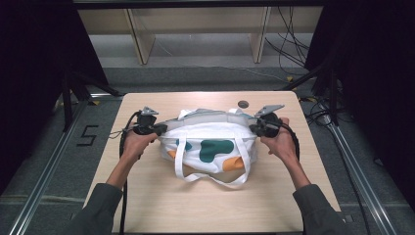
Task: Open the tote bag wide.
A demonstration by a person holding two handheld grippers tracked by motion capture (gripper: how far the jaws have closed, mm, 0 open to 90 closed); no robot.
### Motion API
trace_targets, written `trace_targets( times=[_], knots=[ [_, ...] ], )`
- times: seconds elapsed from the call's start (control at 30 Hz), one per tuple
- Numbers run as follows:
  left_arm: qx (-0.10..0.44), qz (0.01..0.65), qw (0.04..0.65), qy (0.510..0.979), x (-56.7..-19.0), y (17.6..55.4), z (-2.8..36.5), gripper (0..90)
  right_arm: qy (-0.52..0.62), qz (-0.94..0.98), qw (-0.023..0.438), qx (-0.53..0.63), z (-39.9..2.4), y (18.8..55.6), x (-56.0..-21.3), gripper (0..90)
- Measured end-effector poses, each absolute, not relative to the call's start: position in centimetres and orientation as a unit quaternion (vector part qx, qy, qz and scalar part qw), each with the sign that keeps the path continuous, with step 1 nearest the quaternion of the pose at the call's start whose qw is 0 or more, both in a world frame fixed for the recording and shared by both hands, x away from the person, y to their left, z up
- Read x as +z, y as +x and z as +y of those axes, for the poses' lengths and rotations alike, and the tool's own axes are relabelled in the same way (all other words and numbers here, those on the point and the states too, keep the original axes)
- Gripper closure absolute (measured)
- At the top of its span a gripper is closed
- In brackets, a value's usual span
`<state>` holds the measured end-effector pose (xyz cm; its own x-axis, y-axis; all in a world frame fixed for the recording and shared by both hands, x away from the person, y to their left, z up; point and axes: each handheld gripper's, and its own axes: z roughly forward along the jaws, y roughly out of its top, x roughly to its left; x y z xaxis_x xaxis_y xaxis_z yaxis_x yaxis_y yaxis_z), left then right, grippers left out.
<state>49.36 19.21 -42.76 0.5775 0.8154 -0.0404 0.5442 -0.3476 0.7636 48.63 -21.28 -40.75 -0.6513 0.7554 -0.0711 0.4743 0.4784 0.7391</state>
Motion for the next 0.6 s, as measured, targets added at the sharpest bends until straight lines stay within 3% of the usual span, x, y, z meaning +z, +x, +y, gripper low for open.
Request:
trace_targets(
  times=[0.1,0.3,0.43,0.6],
  knots=[
    [0.177,0.407,0.398,0.803,-41.6,49.4,17.4,87.7,0.337,0.839,0.195,0.381,-19.4,49.0,-38.8,90.0],
    [0.153,0.386,0.407,0.814,-41.0,50.2,13.7,86.4,0.334,0.851,0.197,0.354,-15.4,51.3,-39.6,90.0],
    [0.141,0.388,0.396,0.82,-41.3,51.1,12.7,86.1,0.352,0.861,0.156,0.333,-14.5,51.9,-41.0,90.0],
    [0.131,0.401,0.396,0.816,-41.7,51.8,12.5,86.3,0.305,0.887,0.097,0.333,-15.6,49.7,-40.7,90.0]
  ],
)
